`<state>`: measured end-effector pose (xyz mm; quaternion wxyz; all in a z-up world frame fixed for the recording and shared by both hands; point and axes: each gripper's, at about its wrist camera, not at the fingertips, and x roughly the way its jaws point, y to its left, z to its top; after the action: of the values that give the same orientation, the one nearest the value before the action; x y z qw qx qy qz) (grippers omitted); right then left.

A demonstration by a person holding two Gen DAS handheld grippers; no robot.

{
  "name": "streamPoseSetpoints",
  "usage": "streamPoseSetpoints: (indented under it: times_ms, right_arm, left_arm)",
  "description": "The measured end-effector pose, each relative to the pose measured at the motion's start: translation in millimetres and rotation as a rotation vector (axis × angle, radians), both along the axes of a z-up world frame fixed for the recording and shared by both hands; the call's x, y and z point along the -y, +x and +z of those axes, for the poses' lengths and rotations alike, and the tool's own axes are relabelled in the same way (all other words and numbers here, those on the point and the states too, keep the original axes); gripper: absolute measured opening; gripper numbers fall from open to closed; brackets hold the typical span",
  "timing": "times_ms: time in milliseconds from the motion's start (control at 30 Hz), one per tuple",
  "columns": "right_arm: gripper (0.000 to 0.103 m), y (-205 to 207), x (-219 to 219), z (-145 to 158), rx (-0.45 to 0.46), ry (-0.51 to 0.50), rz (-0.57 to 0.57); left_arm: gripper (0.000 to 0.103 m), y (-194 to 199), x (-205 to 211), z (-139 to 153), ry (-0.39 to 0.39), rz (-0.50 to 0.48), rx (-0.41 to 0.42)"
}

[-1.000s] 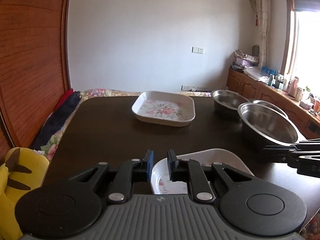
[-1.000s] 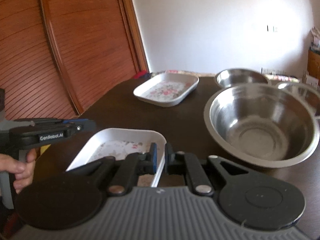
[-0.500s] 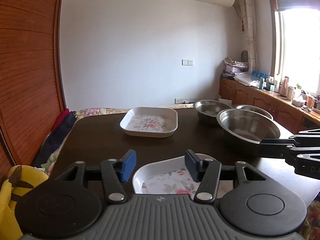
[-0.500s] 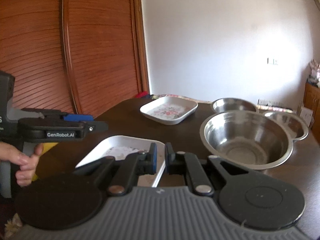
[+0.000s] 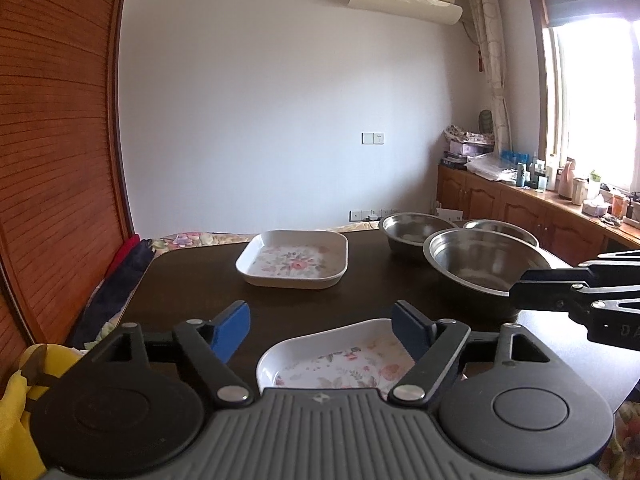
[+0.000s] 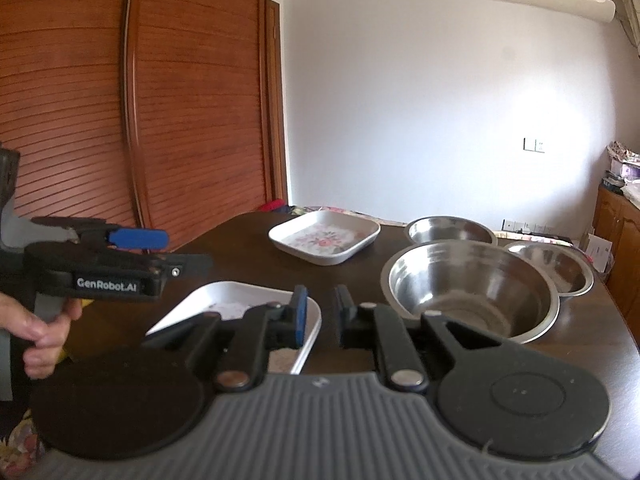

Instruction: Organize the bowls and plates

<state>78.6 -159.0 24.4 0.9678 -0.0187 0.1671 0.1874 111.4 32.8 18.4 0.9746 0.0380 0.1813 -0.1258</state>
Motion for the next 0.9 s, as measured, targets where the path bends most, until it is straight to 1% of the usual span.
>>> streamPoseSetpoints:
  times_ms: [33, 67, 100, 133, 233, 300, 367, 400, 467, 533, 633, 767, 900]
  right_arm:
    - [0.02, 0, 0, 1, 0.004, 0.0, -0.003]
    - [0.031, -1, 1, 1, 0.007, 0.002, -0.003]
    - [0.037, -1, 2, 1, 0.012, 0.005, -0.004]
    - [0.046, -2, 2, 2, 0.018, 0.005, -0.007]
    - [0.05, -3, 2, 4, 0.032, -0.004, -0.012]
    - [0.056, -4, 3, 5, 0.043, -0.006, -0.018]
    - [0.07, -5, 4, 6, 0.057, -0.008, -0.026]
    - [0.074, -6, 4, 7, 0.064, -0.01, -0.029]
    - [0.093, -7, 5, 9, 0.079, -0.01, -0.035]
    - [0.103, -9, 6, 12, 0.1, -0.011, -0.038]
    - [0.103, -9, 6, 15, 0.115, -0.016, -0.044]
    - [0.103, -8, 5, 17, 0.112, -0.015, -0.045]
    - [0.103, -5, 2, 19, 0.119, -0.02, -0.043]
  left_arm:
    - [0.103, -1, 0, 0, 0.0, 0.001, 0.002]
    - [0.103, -1, 0, 0, 0.001, 0.002, 0.004]
    - [0.103, -1, 0, 0, 0.001, 0.004, 0.006]
    - [0.103, -2, 0, 0, 0.0, 0.005, 0.01]
    - [0.103, -3, -1, 1, -0.004, 0.012, 0.022]
    - [0.103, -4, -3, 2, -0.007, 0.021, 0.032]
    - [0.103, -4, -5, 3, -0.013, 0.029, 0.041]
    - [0.103, -4, -5, 3, -0.016, 0.034, 0.044]
    - [0.103, -4, -7, 4, -0.019, 0.043, 0.048]
    - [0.103, -4, -8, 4, -0.019, 0.045, 0.052]
    - [0.103, -5, -9, 5, -0.019, 0.052, 0.061]
    - [0.103, -5, -11, 7, -0.027, 0.053, 0.072]
    - [0.103, 0, -12, 11, -0.025, 0.03, 0.065]
